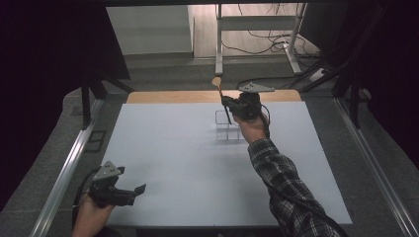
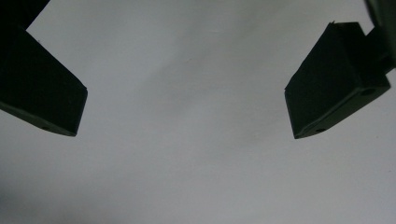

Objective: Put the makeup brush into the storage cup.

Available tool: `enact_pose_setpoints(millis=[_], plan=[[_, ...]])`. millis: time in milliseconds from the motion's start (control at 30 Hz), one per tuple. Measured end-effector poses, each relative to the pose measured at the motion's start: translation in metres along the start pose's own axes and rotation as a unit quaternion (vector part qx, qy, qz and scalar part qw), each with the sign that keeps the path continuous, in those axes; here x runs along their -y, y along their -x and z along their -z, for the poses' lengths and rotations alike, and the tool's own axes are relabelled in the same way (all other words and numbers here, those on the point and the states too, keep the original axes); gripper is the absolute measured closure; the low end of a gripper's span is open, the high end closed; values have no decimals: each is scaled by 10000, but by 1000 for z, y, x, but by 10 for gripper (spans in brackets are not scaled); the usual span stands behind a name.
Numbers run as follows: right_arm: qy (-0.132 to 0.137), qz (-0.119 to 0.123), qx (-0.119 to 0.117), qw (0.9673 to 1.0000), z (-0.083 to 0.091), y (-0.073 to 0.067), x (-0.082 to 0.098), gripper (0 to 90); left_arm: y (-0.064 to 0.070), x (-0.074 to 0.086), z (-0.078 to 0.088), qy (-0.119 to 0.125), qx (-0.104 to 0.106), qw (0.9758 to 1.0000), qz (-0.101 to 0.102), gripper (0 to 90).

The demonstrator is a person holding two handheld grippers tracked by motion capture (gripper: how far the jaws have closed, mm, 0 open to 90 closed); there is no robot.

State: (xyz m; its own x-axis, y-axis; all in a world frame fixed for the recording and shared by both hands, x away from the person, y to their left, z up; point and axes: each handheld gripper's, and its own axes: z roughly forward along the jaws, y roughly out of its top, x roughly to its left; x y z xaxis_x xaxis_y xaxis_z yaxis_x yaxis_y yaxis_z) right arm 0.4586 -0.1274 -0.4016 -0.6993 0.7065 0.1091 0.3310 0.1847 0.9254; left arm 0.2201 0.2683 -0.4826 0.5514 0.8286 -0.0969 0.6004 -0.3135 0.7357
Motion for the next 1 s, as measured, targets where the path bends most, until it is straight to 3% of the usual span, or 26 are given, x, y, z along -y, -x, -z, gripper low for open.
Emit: enact_pose_setpoints(millis=[1000], plan=[[-33, 48, 74, 10000, -30, 1, -4, 837, 1, 0, -1, -66, -8, 10000, -44, 0]])
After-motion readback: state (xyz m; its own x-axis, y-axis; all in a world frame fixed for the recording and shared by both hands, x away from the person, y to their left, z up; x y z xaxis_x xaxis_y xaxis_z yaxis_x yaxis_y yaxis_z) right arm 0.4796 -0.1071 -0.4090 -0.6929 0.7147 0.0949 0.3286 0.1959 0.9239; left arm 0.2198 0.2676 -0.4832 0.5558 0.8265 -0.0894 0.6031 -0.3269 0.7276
